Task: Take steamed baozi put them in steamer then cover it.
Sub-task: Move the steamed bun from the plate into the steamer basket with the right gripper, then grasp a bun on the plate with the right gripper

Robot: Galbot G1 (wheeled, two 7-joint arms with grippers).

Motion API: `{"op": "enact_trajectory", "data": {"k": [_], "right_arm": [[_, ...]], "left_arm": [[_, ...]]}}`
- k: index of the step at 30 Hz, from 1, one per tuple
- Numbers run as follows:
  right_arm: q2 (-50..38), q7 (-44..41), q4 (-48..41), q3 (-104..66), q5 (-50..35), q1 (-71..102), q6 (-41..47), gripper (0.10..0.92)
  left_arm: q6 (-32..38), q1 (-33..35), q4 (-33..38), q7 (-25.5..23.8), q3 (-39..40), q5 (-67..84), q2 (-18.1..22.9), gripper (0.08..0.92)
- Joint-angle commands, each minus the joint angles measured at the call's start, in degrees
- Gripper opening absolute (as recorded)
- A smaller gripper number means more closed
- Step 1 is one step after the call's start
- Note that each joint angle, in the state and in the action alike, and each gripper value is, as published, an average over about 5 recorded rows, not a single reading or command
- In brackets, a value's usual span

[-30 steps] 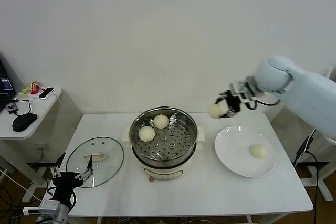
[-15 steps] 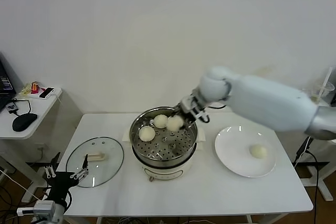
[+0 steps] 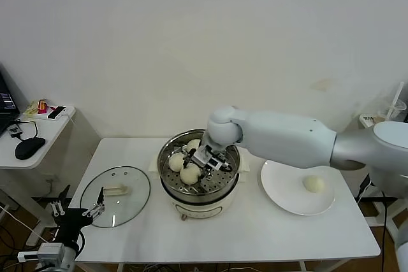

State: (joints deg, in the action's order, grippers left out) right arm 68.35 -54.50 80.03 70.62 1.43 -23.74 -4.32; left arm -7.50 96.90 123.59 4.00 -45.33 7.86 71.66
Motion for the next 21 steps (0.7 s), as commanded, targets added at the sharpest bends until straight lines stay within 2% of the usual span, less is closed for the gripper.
{"op": "enact_trajectory", "data": {"k": [1, 6, 14, 21], "right_arm": [[2.33, -0.19, 0.2, 1.72, 2.69, 0.29, -2.99, 0.594], [1.01, -0.79, 0.68, 1.28, 2.23, -0.39, -3.08, 0.619], [-4.51, -1.84, 1.41, -1.95, 2.24, -2.92, -2.34, 0.806], [-12.87, -2.62, 2.98, -5.04, -0.19, -3.47, 0.55, 0.823]], "left_arm": [[0.03, 0.01, -0.05, 0.02, -0.08, 0.06, 0.04, 0.823], [0.03, -0.01, -0.09, 0.04, -0.05, 0.1, 0.09, 0.823], [0.0, -0.28, -0.27, 0.04, -0.01, 0.23, -0.23, 0.823], [-0.07, -0.78, -0.4, 0.01, 0.62, 0.25, -0.74, 0.823]]}}
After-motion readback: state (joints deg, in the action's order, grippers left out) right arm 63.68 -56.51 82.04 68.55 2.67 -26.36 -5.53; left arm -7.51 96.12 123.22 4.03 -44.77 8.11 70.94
